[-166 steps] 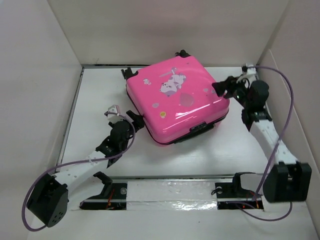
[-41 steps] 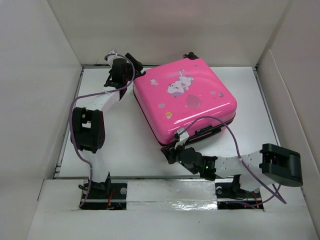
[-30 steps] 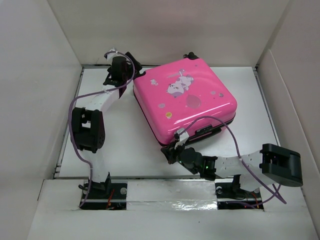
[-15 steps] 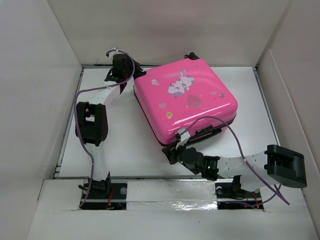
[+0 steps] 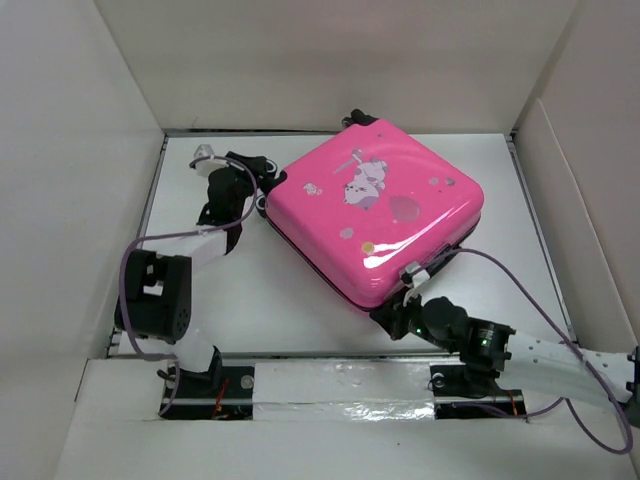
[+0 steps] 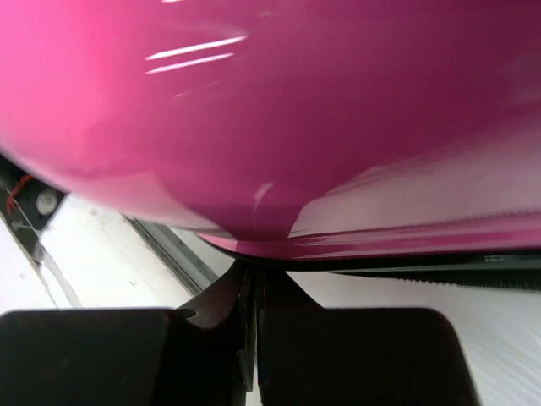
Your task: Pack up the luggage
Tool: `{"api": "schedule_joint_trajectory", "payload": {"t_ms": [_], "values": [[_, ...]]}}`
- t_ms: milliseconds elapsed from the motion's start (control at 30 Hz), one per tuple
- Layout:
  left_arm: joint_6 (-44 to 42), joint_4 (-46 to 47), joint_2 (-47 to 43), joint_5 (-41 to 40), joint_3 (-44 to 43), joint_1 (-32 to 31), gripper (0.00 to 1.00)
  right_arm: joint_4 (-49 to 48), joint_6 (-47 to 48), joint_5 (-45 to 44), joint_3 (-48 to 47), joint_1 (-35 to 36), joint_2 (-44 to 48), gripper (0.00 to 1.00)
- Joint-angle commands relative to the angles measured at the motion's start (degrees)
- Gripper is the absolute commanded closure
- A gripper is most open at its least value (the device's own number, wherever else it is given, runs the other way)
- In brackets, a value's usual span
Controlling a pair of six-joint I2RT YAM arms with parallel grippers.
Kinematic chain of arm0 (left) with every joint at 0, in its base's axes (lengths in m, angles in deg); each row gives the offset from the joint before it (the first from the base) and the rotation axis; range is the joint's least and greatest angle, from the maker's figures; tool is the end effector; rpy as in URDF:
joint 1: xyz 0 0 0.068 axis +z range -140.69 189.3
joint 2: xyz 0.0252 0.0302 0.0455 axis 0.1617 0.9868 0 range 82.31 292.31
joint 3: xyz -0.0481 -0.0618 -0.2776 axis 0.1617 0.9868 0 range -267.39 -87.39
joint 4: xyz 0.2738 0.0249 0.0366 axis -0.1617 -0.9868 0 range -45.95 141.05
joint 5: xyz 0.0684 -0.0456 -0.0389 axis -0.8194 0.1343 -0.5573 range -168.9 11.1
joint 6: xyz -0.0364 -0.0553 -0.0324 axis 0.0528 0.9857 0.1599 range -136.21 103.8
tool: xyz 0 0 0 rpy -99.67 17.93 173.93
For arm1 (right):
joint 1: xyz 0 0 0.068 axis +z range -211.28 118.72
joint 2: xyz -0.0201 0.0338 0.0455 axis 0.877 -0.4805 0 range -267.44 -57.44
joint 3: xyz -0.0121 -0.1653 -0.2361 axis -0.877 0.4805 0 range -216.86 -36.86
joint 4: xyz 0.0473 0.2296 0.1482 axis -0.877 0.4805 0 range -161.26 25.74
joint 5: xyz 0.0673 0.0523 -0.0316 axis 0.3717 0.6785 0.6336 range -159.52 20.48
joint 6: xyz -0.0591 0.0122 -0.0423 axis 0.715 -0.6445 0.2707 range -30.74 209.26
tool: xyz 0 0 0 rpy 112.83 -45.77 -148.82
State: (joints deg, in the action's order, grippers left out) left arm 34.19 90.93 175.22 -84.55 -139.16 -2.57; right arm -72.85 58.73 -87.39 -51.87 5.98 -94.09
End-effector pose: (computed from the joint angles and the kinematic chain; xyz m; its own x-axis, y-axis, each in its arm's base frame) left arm 0.3988 -0.0776 0.2632 -0.0973 -0.7629 -0.6391 0.0526 0.6373 -0.7688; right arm 0.0890 0.1637 0.1944 -0.5035 0.0495 -0.8626 -0.5928 0.7065 0.3866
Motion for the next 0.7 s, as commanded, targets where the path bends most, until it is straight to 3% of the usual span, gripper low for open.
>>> {"api": "schedule_joint_trajectory", "payload": {"t_ms": [0,200,333,500,667], "values": [[-2.0,7.9,-8.4,1.1,13.9,-1.4,1.0,0.1,4.3,-1.5,-4.2,-7.0,8.2,1.0],[-0.1,10.0,-20.6,1.8,25.3,-4.6,1.0,5.5,8.4,7.0,-5.7,-16.5,10.6,1.0],[-4.2,2.8,-26.8,-0.9,20.1,-4.6,1.0,1.8,7.3,16.3,-4.0,-17.7,9.2,1.0],[-4.9,1.8,-22.8,-3.7,11.1,-4.6,1.0,-7.8,3.2,15.6,-1.0,-11.4,5.4,1.0],[-7.2,-1.7,-14.5,-5.5,4.7,-3.7,1.0,-4.8,4.6,9.8,-4.8,-7.5,5.9,1.0]]}}
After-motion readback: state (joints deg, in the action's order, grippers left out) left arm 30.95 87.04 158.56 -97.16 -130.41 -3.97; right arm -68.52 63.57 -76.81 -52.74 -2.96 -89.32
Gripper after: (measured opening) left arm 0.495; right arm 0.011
